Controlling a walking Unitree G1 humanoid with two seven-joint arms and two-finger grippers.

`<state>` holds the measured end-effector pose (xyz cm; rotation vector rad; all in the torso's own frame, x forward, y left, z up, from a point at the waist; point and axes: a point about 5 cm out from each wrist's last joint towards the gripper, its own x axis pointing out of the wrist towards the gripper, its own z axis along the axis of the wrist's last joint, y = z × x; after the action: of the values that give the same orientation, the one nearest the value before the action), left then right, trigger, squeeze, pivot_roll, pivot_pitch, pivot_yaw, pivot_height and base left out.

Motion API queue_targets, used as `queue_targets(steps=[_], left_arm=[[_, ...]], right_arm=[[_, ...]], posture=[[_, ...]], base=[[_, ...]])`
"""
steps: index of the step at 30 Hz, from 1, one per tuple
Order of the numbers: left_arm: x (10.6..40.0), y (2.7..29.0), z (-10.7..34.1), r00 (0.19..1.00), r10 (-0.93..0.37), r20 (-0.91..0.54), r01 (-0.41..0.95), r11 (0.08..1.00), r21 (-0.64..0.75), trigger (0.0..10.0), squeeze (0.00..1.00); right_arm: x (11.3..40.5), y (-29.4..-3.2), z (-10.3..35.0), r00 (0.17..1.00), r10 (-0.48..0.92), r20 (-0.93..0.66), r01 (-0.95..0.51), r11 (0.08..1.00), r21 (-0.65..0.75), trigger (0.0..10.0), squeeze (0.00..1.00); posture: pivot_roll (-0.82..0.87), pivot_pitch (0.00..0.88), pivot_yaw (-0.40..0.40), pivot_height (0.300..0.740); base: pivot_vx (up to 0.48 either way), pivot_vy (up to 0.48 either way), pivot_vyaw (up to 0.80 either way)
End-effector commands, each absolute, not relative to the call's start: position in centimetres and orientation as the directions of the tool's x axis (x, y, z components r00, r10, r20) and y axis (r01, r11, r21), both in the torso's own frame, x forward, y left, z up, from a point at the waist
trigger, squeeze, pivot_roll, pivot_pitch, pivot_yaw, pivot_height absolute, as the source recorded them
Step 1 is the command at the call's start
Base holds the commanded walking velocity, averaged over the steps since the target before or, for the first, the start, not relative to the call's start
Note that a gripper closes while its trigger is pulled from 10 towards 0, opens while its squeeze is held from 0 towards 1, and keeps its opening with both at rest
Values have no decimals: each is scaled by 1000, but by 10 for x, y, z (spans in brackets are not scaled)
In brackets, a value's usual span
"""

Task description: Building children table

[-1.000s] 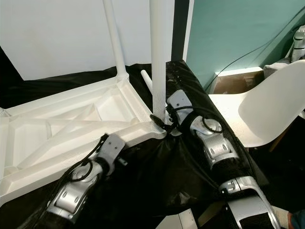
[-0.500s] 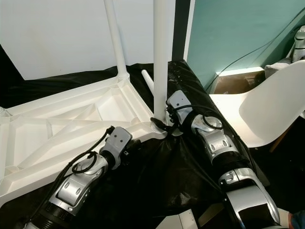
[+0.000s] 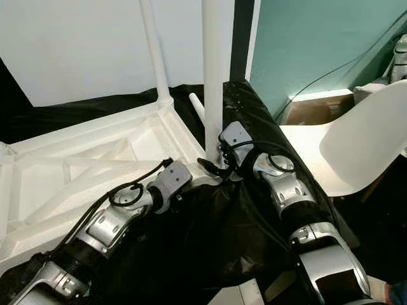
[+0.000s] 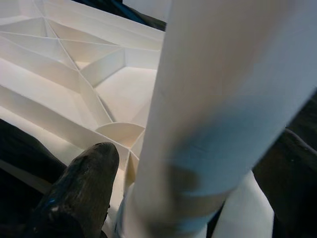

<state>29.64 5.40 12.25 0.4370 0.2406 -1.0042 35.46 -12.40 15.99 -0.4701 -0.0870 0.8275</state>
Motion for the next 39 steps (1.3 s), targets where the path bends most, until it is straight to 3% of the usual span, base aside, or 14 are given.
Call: queue_targets(steps=[1,3,9,17,19,22,23,24,25,26,30,35,36,39], left_arm=[[287,50,108,419,-780,-464,907,384,173,10000,0],[278,54,85,326,-743,-584,936,338,92,10000,0],[276,53,75,301,-713,-634,939,336,68,10000,0],[307,51,81,509,-628,-589,830,540,141,10000,0],[320,55,95,610,-616,-498,750,651,113,10000,0],[320,58,98,619,-614,-490,736,670,90,10000,0],[310,60,91,541,-644,-541,791,609,65,9922,0],[299,62,84,462,-666,-586,837,545,40,6824,0],[289,63,77,389,-684,-617,873,488,10,1176,0],[280,63,73,325,-704,-631,898,438,-26,0,0],[262,59,74,193,-789,-583,939,320,-123,0,0],[256,61,73,176,-808,-563,943,303,-140,0,0],[256,61,72,185,-804,-565,940,312,-136,3098,0],[257,61,70,204,-796,-570,938,325,-119,3098,0]], right_arm=[[353,-123,158,669,735,-106,-698,573,-430,10000,0],[352,-125,155,669,735,-113,-700,571,-429,10000,0],[353,-126,156,670,734,-113,-698,572,-431,10000,0],[353,-123,159,672,735,-93,-694,580,-427,10000,0],[352,-122,158,675,733,-85,-692,590,-416,10000,0],[351,-122,157,678,730,-81,-691,596,-409,10000,0],[350,-123,156,683,727,-77,-688,604,-401,10000,0],[350,-123,156,686,724,-73,-686,610,-396,10000,0],[349,-123,155,689,721,-70,-684,615,-392,10000,0],[349,-123,155,691,720,-67,-682,619,-389,10000,0],[348,-123,155,695,716,-62,-679,626,-385,10000,0],[346,-123,154,699,713,-54,-676,634,-375,10000,0],[345,-123,154,699,713,-53,-676,636,-373,10000,0],[344,-123,153,699,713,-54,-677,636,-370,10000,0]], posture=[[17,0,33,740],[3,0,39,740],[3,0,41,740],[3,0,41,740],[3,0,41,740],[3,0,45,740],[6,0,44,740],[6,0,45,740],[6,0,45,740],[4,0,47,740],[-2,0,52,740],[-4,0,56,740],[-4,0,56,740],[-6,0,61,740]], base=[[0,0,0],[0,0,0],[0,0,0],[0,0,0],[0,0,0],[0,0,0],[0,0,0],[0,0,0],[0,0,0],[0,0,0],[0,0,0],[0,0,0],[0,0,0],[0,0,0]])
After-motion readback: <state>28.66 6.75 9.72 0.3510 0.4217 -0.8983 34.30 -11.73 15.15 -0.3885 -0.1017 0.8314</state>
